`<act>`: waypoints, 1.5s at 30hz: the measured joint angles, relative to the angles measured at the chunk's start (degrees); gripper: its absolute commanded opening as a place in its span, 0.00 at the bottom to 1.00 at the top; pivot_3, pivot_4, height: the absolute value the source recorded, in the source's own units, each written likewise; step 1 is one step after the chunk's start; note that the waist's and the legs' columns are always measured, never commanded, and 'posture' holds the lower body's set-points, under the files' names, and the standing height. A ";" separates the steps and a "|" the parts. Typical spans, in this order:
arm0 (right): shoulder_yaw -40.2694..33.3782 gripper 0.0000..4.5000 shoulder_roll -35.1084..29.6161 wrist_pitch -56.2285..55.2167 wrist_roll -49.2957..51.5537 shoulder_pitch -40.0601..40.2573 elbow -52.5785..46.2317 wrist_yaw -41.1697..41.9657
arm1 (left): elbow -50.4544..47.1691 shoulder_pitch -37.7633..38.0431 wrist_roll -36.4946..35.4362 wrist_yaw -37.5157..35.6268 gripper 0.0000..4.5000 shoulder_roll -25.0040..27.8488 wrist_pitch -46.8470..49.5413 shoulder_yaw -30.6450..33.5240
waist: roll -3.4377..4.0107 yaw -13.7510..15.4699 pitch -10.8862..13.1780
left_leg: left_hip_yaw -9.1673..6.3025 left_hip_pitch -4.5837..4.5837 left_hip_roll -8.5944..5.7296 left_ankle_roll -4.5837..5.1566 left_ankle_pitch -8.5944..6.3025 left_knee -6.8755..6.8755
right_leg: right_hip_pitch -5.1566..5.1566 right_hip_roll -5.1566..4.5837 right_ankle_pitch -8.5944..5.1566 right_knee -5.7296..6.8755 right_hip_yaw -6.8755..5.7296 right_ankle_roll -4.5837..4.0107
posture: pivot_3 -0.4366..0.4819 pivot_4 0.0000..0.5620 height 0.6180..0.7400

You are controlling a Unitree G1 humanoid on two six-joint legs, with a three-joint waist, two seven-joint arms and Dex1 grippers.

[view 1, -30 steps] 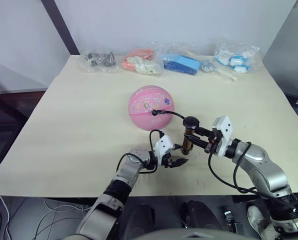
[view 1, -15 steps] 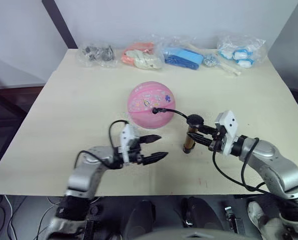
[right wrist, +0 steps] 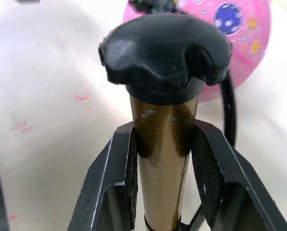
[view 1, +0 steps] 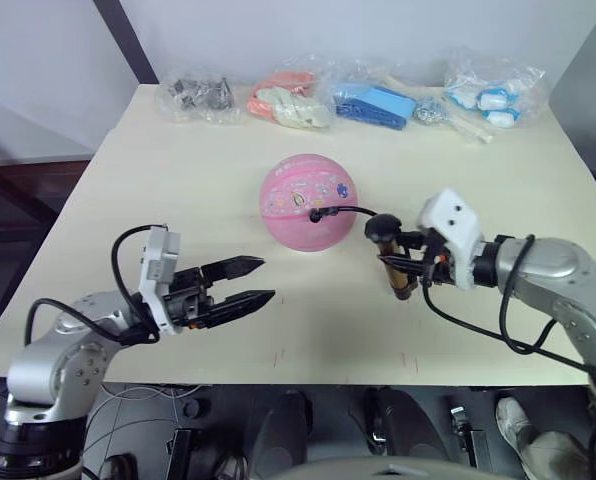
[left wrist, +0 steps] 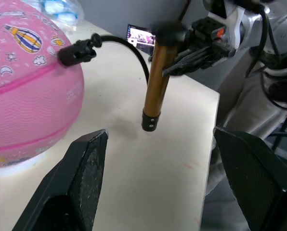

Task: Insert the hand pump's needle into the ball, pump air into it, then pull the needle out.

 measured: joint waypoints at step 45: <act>39.84 0.98 10.83 1.44 -19.10 -21.95 27.23 10.28 | 11.25 6.86 9.55 -9.81 0.83 6.30 -13.50 5.78 | -0.10 -1.26 -0.05 | 0.05 -0.63 -0.56 -0.22 0.14 0.91 | -0.69 -0.72 0.33 0.91 0.25 0.46 | 0.48 0.27 1.00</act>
